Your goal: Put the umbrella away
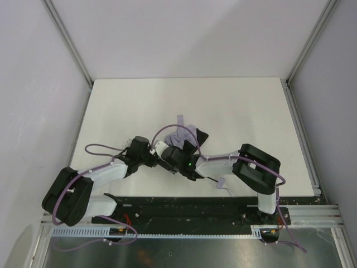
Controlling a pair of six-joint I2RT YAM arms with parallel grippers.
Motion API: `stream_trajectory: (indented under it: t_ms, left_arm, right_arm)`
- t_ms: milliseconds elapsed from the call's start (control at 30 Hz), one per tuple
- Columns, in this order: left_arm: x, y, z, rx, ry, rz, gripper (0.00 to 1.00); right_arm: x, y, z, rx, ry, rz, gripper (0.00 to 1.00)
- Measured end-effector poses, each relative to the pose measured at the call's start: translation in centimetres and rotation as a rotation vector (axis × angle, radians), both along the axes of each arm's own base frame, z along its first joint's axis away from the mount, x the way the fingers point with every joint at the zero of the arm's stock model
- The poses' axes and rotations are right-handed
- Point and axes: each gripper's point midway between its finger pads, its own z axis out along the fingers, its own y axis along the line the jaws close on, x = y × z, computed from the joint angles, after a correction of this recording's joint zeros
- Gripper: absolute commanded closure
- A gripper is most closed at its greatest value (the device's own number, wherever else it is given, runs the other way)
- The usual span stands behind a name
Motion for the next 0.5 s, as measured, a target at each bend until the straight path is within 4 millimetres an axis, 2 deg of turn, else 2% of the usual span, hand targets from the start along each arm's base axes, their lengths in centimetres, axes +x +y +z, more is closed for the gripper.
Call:
stream_trajectory:
  t_ms: [100, 133, 200, 233, 367, 500]
  left_arm:
    - [0.2, 0.0, 0.3, -0.008, 0.002, 0.011, 1.0]
    - [0.4, 0.0, 0.6, -0.011, -0.005, 0.01, 1.0]
    - [0.4, 0.1, 0.8, -0.009, -0.006, 0.011, 0.97]
    - [0.3, 0.2, 0.7, -0.008, -0.002, 0.014, 0.91]
    - [0.0, 0.8, 0.9, 0.002, 0.007, 0.028, 0.56]
    - [0.2, 1.2, 1.8, 0.009, -0.016, 0.025, 0.31]
  right_arm:
    - [1.0, -0.1, -0.1, -0.022, -0.065, -0.013, 0.9]
    - [1.0, 0.0, -0.1, -0.028, -0.077, -0.005, 0.95]
    - [0.9, 0.3, -0.2, -0.035, -0.081, 0.02, 0.99]
    - [0.9, 0.4, -0.2, -0.034, -0.079, 0.032, 0.99]
    - [0.9, 1.0, -0.4, 0.016, 0.003, 0.089, 1.0]
    - [2.1, 1.0, -0.1, 0.107, 0.147, 0.118, 1.0]
